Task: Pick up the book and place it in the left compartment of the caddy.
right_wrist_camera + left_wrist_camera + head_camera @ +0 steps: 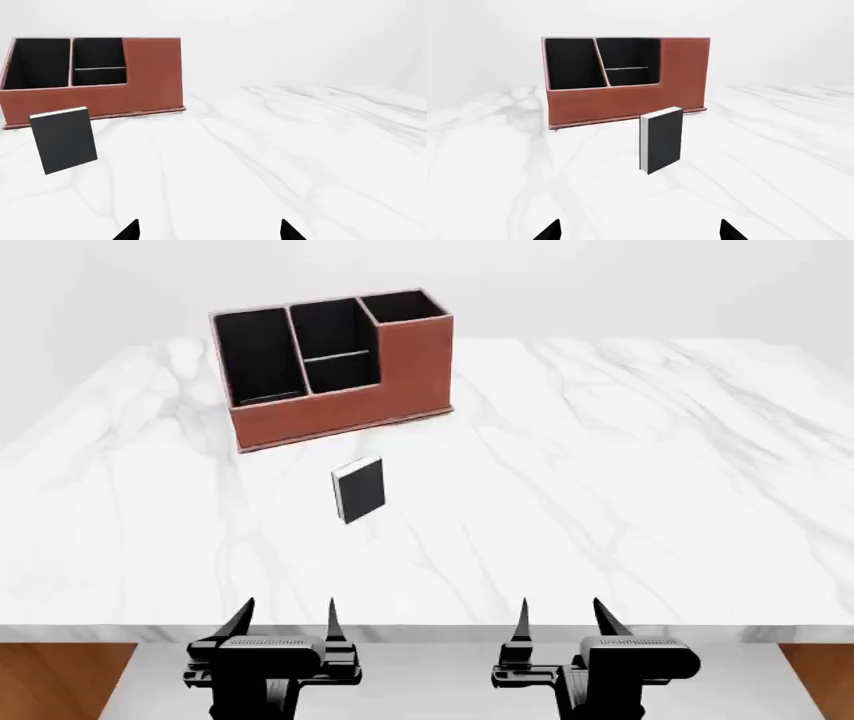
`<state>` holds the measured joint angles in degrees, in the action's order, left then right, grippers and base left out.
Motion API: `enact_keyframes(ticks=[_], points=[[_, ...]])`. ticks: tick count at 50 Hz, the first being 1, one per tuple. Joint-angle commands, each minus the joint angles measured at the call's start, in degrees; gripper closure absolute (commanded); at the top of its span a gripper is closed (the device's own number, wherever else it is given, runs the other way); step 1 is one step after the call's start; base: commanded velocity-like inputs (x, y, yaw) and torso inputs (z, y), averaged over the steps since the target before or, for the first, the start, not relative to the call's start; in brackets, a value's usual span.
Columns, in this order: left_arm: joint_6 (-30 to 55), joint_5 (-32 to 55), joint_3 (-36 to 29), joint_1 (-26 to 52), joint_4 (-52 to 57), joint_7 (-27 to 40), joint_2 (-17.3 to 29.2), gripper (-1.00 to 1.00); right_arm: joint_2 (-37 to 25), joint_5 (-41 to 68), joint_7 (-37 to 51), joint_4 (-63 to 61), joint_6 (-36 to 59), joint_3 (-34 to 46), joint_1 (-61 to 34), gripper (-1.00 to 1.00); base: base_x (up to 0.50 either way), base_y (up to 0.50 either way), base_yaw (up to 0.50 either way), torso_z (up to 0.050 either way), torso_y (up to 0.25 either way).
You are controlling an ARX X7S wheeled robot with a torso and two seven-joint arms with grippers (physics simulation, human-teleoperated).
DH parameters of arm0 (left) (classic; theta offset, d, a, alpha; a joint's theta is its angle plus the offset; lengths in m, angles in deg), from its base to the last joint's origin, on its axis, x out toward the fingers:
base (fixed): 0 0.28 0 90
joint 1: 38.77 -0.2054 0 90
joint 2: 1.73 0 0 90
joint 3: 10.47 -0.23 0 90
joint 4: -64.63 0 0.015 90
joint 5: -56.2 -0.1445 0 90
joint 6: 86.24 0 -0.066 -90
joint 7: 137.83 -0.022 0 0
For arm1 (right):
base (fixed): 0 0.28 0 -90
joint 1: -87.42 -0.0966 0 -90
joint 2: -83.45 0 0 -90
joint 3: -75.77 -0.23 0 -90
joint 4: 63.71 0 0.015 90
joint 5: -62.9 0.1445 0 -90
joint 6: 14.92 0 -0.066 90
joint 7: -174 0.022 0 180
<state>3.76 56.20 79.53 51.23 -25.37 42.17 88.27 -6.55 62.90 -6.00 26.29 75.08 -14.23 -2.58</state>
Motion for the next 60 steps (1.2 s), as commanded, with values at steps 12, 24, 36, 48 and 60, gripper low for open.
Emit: enact_keyframes(ticks=[12,24,36,48,60], points=[[2.39,3.02,-2.96,0.29,0.49,3.27,2.57,-1.00,-2.63,2.57,3.72,-0.40,1.02,3.09,-0.26,-1.00,0.00,0.00,0.00,0.000,0.000],[0.06,4.08,-4.24,0.16,0.17,4.79,3.60,-1.00,-3.72,2.12,5.88,1.14,0.98,5.00,-1.00,-1.00,0.00,0.29,0.00,0.000,0.000],[-0.38,4.67,-5.23,0.48,-0.38,6.11,4.40,-1.00,-4.54,3.41,6.70,0.26,2.81,5.89,-1.34,-1.00,0.00,0.50,0.00,0.000,0.000],[-0.48,5.07,-6.22,0.54,-0.49,7.12,5.18,-1.00,-5.38,3.67,7.67,0.29,2.12,7.01,-1.23,-1.00,0.00,0.50,0.00,0.000,0.000],[-0.57,5.55,-7.25,0.56,-0.49,8.13,5.93,-1.00,-6.16,3.63,8.79,0.63,1.26,8.09,-1.23,-1.00,0.00,0.50,0.00,0.000,0.000]])
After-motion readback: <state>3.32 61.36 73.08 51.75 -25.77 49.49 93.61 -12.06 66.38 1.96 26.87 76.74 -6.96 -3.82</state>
